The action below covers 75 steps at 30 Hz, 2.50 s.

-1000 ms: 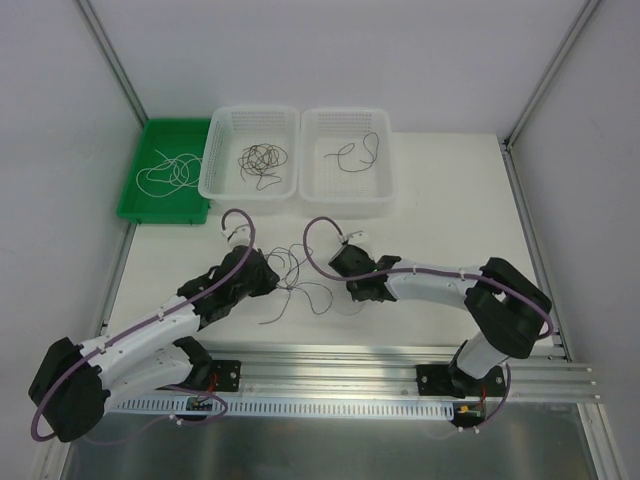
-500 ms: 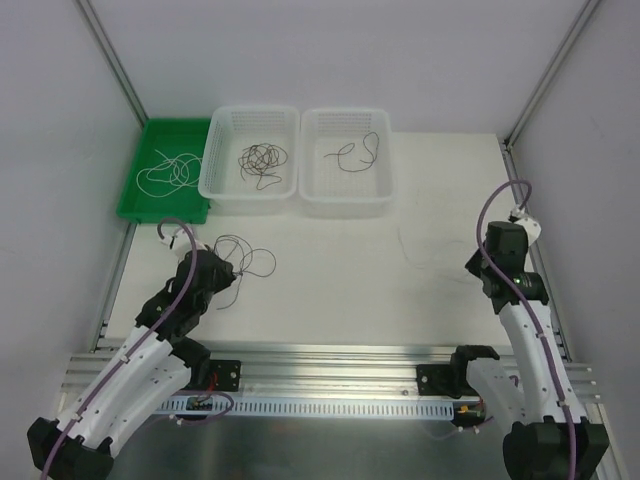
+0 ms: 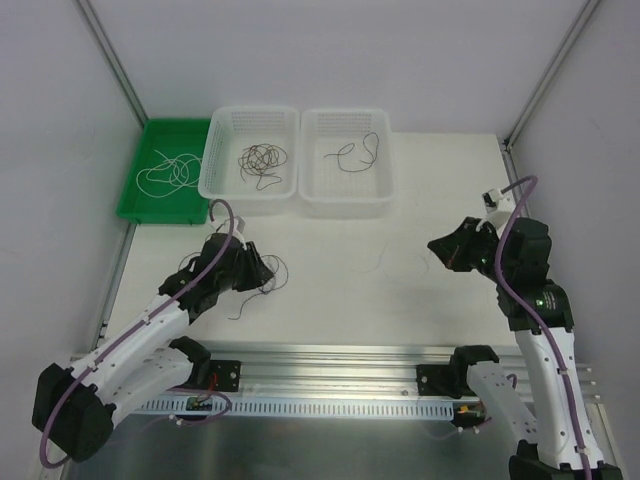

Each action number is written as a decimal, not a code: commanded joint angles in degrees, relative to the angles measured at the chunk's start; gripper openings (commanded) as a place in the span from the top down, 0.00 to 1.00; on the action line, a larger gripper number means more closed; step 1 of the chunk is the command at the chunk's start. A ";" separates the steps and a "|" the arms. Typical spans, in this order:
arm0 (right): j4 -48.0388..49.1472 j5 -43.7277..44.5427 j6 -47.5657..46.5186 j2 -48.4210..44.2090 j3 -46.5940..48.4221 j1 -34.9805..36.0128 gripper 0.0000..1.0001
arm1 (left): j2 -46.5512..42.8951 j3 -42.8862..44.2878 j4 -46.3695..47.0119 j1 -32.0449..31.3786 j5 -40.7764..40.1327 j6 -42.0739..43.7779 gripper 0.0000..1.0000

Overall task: Untangle the cables
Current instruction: Untie the cable, then place the cable in the bin.

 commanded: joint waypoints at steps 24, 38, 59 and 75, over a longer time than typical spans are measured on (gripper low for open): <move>6.79 0.30 -1.90 5.66 -2.35 25.72 0.99 | 17.47 21.24 12.84 -27.12 14.92 15.29 0.01; 7.76 2.05 -1.28 5.05 -2.52 29.68 0.99 | 27.42 27.83 12.84 -30.29 6.75 16.96 0.78; 4.51 0.47 -2.51 2.15 3.46 30.29 0.10 | -5.80 34.25 -26.51 11.07 -48.40 18.91 1.00; -0.50 3.64 -4.79 0.57 0.11 30.21 0.10 | -3.26 31.79 -20.56 17.96 -36.05 23.73 1.00</move>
